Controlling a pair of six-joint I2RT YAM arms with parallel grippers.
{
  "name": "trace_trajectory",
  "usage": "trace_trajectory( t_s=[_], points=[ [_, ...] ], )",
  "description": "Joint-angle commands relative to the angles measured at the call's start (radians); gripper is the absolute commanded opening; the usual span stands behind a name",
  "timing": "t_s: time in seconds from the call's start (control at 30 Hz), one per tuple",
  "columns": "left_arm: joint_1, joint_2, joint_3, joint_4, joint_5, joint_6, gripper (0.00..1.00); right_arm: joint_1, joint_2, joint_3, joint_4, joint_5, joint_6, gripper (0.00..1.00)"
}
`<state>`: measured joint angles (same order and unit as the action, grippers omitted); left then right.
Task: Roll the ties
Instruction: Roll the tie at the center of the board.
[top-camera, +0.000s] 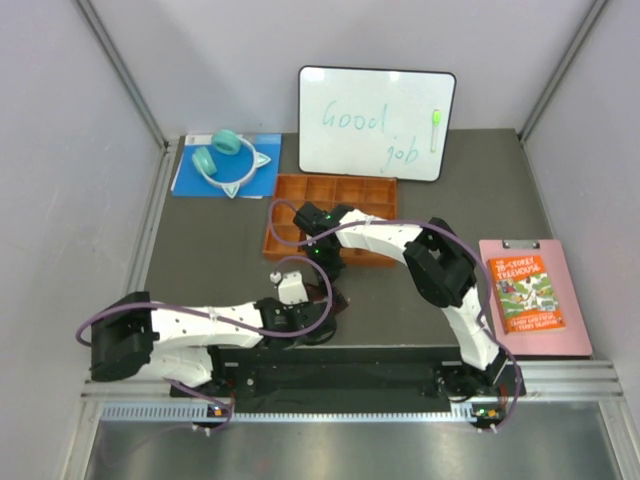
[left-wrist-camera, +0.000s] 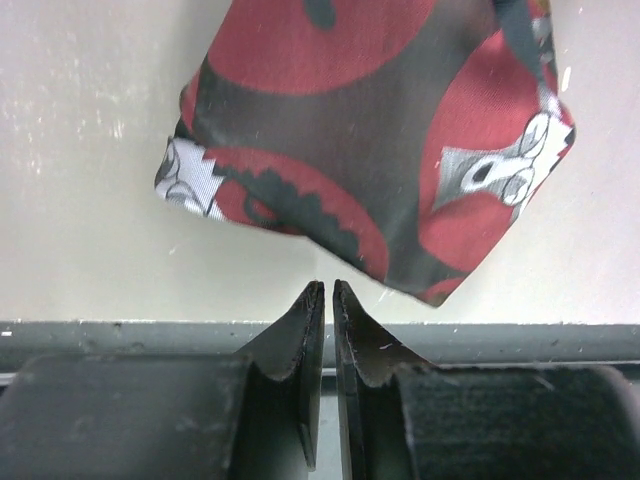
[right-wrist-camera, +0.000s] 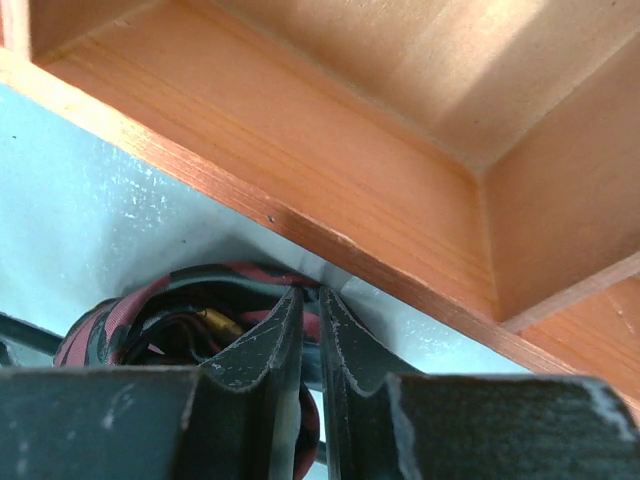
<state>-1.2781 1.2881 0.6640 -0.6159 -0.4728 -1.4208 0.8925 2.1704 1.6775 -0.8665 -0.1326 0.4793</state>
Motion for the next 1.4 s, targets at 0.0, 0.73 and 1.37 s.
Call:
trace_trajectory(
  t_s=[0.0,0.73,1.37],
  points=[
    [-0.029,0.002,0.017,-0.056,-0.035,-0.058,0.13,-0.004,0.017,0.018,0.001,0.025,-0.019,0.13],
    [0.032,0.115,-0.09,0.067,-0.092,-0.043,0.14,0.023,-0.001,-0.219,0.159,-0.073,0.03,0.12],
    [0.071,0.084,-0.126,0.117,0.002,0.022,0.22,0.01,-0.015,-0.171,0.097,-0.039,0.033,0.12]
  ],
)
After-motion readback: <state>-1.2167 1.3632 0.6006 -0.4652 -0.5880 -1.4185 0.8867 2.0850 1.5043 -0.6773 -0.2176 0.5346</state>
